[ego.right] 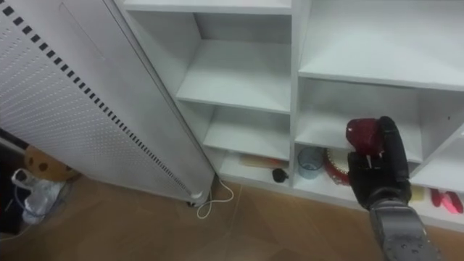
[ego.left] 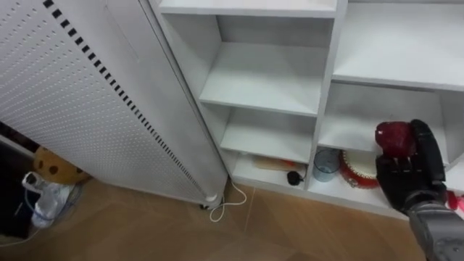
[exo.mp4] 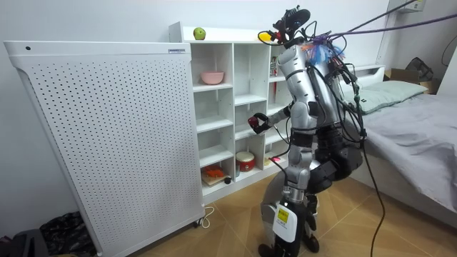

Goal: Arrange fruit in the closet

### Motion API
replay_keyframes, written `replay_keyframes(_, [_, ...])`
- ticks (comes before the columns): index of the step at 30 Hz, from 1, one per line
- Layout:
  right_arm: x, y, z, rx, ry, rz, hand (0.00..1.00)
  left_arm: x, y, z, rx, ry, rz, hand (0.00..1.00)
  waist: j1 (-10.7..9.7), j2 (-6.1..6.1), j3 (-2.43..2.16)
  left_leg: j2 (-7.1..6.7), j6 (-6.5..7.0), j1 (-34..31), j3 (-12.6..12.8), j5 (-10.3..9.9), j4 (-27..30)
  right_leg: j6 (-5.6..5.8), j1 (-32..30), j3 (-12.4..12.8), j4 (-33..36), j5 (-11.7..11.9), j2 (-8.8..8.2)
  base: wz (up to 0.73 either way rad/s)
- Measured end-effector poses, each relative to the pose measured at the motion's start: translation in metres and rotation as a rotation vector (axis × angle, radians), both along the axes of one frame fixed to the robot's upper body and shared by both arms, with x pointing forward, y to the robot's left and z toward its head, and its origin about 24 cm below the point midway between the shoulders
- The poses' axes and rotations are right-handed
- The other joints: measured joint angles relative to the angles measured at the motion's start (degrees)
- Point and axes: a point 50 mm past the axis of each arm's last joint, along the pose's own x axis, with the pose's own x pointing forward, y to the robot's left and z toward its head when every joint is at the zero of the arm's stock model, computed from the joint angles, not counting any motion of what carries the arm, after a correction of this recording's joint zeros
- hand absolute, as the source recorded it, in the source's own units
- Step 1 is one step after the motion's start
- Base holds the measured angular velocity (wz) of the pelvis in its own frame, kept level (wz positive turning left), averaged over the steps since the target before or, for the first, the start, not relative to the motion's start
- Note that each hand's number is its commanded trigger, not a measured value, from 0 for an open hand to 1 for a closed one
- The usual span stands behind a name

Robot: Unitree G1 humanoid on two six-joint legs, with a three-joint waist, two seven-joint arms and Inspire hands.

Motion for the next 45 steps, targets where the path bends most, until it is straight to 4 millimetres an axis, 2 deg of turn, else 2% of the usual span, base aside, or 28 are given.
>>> replay_keyframes(3, [0.001, -0.006, 0.007, -0.005, 0.025, -0.024, 1.0, 0.001, 0.004, 0.002, 0.032, -0.018, -0.014, 0.0, 0.08, 0.02, -0.01, -0.06, 0.14, -0.56, 0.14, -0.07, 0.06, 0.15, -0.51, 0.17, -0.01, 0.01, -0.01, 0.0])
replay_keyframes(4, [0.002, -0.006, 0.009, -0.003, 0.027, -0.028, 0.55, 0.001, 0.005, 0.003, 0.037, -0.02, -0.022, 0.0, -0.02, 0.02, -0.01, -0.06, 0.15, -0.73, 0.19, -0.07, 0.05, 0.16, -0.69, 0.19, -0.01, 0.01, -0.02, 0.0])
replay_keyframes(5, [0.004, -0.007, 0.016, -0.001, 0.027, -0.038, 0.0, 0.001, 0.005, 0.004, 0.047, -0.027, -0.033, 0.0, -0.07, 0.03, -0.02, -0.03, 0.16, -1.18, 0.23, -0.07, 0.08, 0.17, -1.17, 0.22, -0.01, 0.02, -0.02, 0.0])
replay_keyframes(22, [0.007, -0.022, 0.053, -0.069, 0.18, -0.177, 0.0, -0.01, 0.007, 0.007, 0.117, -0.065, -0.039, 0.0, 0.03, 0.54, -0.27, 0.21, 0.63, -2.41, 0.37, -0.93, 2.51, 0.43, -2.13, 0.43, 1.8, -0.56, -0.15, 0.0])
replay_keyframes(25, [0.006, -0.024, 0.057, -0.087, 0.208, -0.203, 0.0, -0.011, 0.007, 0.007, 0.123, -0.065, -0.036, 0.0, 0.06, 0.73, -0.35, 0.19, 0.97, -2.59, 0.45, -1.19, 3.45, 0.67, -2.18, 0.62, 2.68, -0.81, -0.32, 0.01])
replay_keyframes(27, [0.006, -0.025, 0.059, -0.08, 0.219, -0.218, 0.0, -0.012, 0.007, 0.007, 0.122, -0.062, -0.039, 0.0, -0.07, 0.74, -0.35, 0.01, 1.14, -2.59, 0.59, -1.3, 3.63, 0.67, -2.19, 0.46, 3.1, -0.92, -1.03, 0.05])
replay_keyframes(40, [0.004, -0.027, 0.056, -0.03, 0.224, -0.226, 0.0, -0.015, 0.006, 0.007, 0.123, -0.065, -0.047, 0.0, -0.07, 0.76, -0.38, 0.27, 1.53, -0.88, 1.1, -1.57, 4.37, 0.91, -0.56, 0.79, 3.52, -1.05, -0.98, 0.0])
replay_keyframes(43, [0.003, -0.028, 0.048, -0.016, 0.187, -0.206, 0.0, -0.016, 0.006, 0.006, 0.105, -0.057, -0.052, 0.0, 0.11, 0.75, -0.37, 0.8, 1.5, 1.17, 1.29, -1.69, 3.89, 0.99, 1.43, 0.88, 2.84, -1.02, -0.6, -0.07])
replay_keyframes(45, [-0.002, -0.032, 0.033, 0.011, 0.185, -0.198, 0.0, -0.016, 0.005, 0.006, 0.093, -0.047, -0.06, 0.0, 0.94, 0.79, -0.32, 1.23, 1.31, 3.67, 1.33, -1.84, 3.19, 1.03, 4.17, 0.86, 1.26, -0.66, 0.49, -0.18])
